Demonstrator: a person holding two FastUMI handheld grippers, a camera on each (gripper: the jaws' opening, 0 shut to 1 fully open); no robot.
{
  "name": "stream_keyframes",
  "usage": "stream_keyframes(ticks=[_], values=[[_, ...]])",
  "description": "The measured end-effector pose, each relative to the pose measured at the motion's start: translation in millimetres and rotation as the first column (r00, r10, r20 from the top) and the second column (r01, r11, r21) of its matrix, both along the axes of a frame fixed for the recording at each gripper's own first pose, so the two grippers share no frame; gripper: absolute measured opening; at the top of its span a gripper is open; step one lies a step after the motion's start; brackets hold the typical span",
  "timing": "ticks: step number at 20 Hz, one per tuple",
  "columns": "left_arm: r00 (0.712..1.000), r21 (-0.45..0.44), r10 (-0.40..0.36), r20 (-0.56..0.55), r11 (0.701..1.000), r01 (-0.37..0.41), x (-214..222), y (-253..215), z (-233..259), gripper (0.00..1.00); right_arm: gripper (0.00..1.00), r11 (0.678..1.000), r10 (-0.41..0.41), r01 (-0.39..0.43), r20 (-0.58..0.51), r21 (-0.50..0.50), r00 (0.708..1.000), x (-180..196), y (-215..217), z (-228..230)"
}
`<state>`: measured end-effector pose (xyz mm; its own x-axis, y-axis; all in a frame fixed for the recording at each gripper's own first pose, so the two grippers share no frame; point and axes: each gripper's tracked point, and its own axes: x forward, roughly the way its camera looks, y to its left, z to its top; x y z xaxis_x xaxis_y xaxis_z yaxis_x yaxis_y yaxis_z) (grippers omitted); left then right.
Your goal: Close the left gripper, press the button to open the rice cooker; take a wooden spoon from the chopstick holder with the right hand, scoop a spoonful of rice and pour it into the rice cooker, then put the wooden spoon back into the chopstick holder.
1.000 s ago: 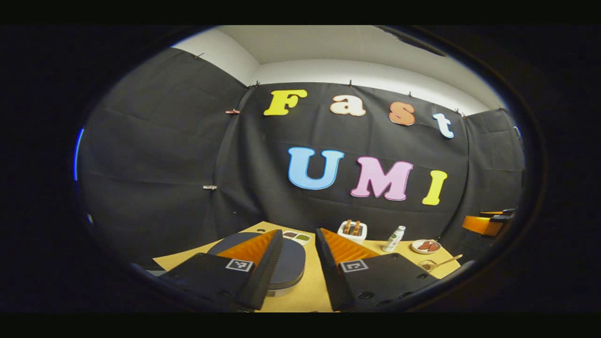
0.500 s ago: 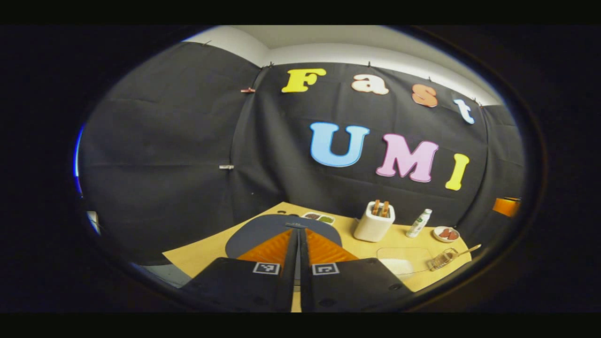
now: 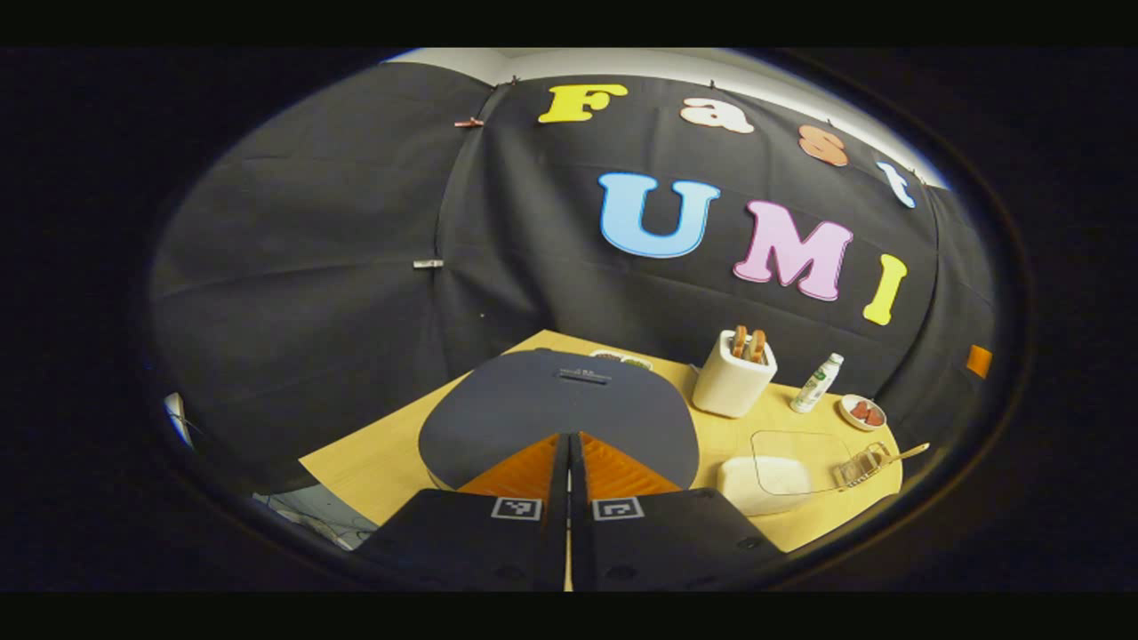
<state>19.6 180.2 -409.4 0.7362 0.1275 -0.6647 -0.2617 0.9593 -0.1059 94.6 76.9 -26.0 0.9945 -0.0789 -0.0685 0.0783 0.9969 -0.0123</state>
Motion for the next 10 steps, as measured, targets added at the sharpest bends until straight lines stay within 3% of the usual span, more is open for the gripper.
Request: stream_keyframes(ticks=[3,5,10], values=[[0.998,0.005,0.011,-0.056,1.000,-0.011,-6.7,0.4,-14.0,0.05,0.78,1.000,-0.003,0.003,-0.007,0.002,1.000,1.8,-2.4,-0.8],[0.996,-0.003,0.010,-0.083,1.000,-0.010,-9.9,-3.0,-22.1,0.08,0.78,1.000,-0.002,0.002,-0.013,0.007,1.000,2.2,-2.5,-4.1],[0.995,-0.043,0.053,-0.085,0.997,-0.057,-9.8,0.4,-23.1,0.07,0.78,1.000,0.006,-0.006,-0.018,0.008,1.000,3.5,-2.1,-4.7]])
